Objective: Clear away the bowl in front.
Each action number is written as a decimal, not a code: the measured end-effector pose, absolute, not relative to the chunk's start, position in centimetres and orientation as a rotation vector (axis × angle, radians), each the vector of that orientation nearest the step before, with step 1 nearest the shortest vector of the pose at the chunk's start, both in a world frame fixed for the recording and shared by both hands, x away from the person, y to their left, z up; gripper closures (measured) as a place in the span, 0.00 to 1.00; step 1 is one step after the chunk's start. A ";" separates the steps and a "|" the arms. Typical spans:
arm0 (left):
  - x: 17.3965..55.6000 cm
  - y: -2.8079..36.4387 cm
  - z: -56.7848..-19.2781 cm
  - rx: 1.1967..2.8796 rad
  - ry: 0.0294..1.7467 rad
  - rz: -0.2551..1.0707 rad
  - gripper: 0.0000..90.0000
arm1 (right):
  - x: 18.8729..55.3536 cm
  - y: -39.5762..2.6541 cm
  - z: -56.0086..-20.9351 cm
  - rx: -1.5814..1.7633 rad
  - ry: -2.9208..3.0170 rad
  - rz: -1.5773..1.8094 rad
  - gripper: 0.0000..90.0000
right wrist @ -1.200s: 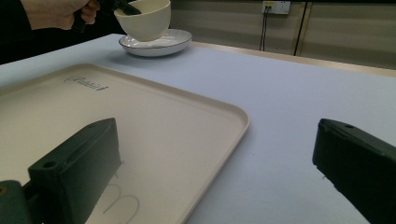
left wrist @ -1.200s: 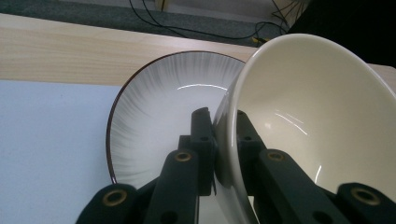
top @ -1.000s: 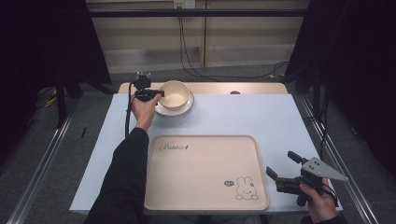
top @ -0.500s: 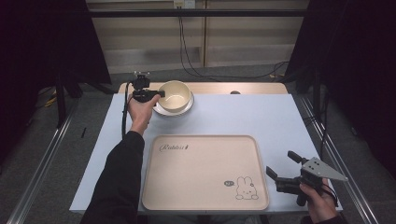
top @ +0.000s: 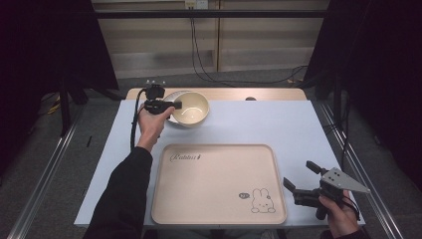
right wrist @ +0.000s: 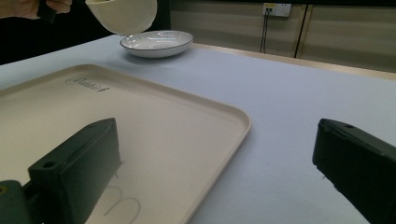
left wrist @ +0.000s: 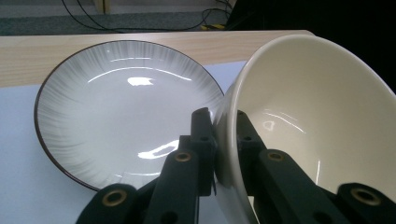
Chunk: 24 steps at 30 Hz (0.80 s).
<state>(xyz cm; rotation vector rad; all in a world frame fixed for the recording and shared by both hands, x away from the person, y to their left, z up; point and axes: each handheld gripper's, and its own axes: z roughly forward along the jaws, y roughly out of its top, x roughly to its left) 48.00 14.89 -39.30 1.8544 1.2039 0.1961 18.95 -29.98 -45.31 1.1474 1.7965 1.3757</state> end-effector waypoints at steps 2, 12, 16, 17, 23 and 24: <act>47.7 14.6 -39.3 1.856 1.193 0.193 0.92 | 18.9 -30.0 -45.3 1.155 1.796 1.383 0.01; 46.6 13.0 -39.4 1.894 1.143 0.131 0.92 | 19.0 -29.9 -45.3 1.146 1.797 1.384 0.01; 46.2 12.1 -39.2 1.909 1.116 0.123 0.92 | 19.0 -30.0 -45.3 1.143 1.796 1.383 0.01; 46.2 11.9 -39.3 1.905 1.122 0.109 0.92 | 19.0 -29.9 -45.3 1.143 1.798 1.384 0.01; 45.8 11.1 -39.5 1.927 1.117 0.086 0.91 | 19.0 -29.9 -45.3 1.134 1.797 1.385 0.01; 45.7 10.9 -39.5 1.928 1.115 0.088 0.91 | 19.0 -29.9 -45.3 1.134 1.797 1.385 0.01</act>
